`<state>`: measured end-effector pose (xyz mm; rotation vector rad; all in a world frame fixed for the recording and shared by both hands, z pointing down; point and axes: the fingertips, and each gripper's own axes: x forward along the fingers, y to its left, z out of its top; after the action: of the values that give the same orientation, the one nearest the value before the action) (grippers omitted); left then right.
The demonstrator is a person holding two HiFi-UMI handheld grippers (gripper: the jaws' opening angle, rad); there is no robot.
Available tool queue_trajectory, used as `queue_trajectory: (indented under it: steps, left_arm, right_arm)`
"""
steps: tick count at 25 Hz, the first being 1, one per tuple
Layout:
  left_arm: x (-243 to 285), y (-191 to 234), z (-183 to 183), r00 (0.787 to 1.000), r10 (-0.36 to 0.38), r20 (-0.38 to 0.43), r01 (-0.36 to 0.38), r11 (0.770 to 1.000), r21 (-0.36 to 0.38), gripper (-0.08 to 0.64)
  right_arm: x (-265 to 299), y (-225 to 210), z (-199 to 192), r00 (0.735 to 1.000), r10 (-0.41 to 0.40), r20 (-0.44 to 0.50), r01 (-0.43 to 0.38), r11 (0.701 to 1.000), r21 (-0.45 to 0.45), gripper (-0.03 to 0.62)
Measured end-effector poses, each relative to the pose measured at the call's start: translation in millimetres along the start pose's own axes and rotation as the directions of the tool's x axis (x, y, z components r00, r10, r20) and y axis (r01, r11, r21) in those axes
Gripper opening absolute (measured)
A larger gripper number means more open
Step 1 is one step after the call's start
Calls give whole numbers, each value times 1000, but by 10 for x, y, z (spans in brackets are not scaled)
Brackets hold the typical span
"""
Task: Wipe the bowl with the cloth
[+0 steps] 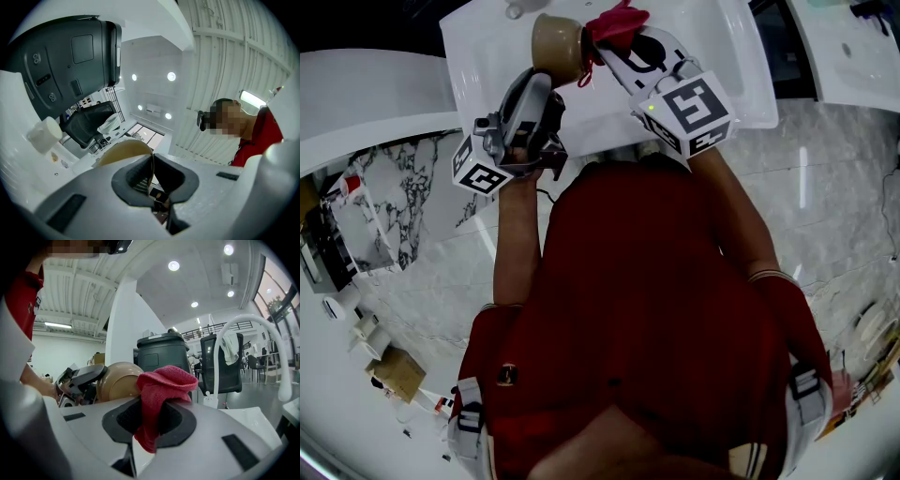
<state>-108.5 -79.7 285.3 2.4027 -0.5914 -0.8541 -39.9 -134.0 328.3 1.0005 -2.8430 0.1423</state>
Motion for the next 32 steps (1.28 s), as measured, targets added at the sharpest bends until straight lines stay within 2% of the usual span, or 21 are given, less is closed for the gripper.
queue_trajectory:
  steps: [5,14,22,32]
  left_arm:
    - [1,24,6,1000,9,9,-9,1000,2,21]
    - [-65,113,75,997,62,43,-62,998,8,21]
    - [-79,170,83,993,109,52,-110,994,19,21]
    - [-56,181,22,994,111,8,-111,993,30,20]
  right_arm:
    - [31,124,-100,999,31,-37,-32,999,-26,55]
    - [38,299,-121,993,99,-62,-100,995,-16,55]
    - [-8,432,-56,987,155,-45,-155,988,-12,55]
    - [-34,369,65,987,158,17,-159,986,43,55]
